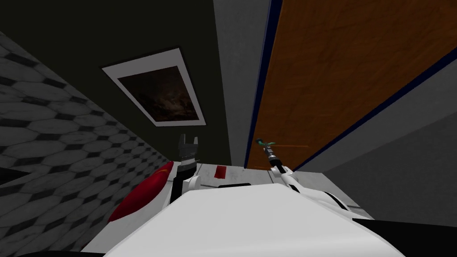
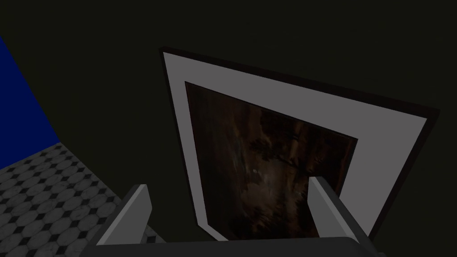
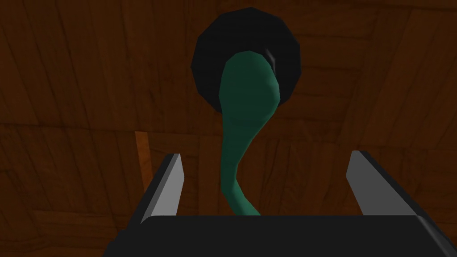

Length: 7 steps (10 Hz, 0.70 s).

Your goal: Pull the door open

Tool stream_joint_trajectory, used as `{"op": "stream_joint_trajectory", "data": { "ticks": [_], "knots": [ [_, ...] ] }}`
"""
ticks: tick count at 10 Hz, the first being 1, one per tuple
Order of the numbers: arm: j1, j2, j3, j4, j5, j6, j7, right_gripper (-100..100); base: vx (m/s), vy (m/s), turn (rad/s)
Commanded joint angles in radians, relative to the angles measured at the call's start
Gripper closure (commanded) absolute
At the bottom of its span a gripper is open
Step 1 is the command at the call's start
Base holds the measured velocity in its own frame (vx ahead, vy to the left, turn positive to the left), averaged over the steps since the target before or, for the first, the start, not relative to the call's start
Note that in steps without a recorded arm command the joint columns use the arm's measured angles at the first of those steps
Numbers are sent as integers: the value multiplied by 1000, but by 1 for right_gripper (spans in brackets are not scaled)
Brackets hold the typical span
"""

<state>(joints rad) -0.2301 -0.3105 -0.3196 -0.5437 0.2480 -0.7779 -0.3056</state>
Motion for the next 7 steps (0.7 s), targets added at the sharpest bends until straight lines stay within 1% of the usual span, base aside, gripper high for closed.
{"op": "stream_joint_trajectory", "data": {
  "ticks": [1,2,3,4,5,6,7],
  "knots": [
    [-17,-5,-16,43,-9,-16,16,-100,59,-46,54],
    [-17,-5,-16,43,-9,-16,16,-100,19,-16,-53],
    [-16,-9,-42,52,-24,-12,31,-100,33,-20,311],
    [-16,-9,-42,52,-24,-12,31,-100,40,-34,143],
    [-15,-14,-70,62,-40,-9,47,-100,60,-47,205],
    [-15,-15,-76,64,-44,-8,51,-100,54,-55,269],
    [-14,-15,-69,63,-40,-12,45,-100,19,-27,49]
  ]
}}
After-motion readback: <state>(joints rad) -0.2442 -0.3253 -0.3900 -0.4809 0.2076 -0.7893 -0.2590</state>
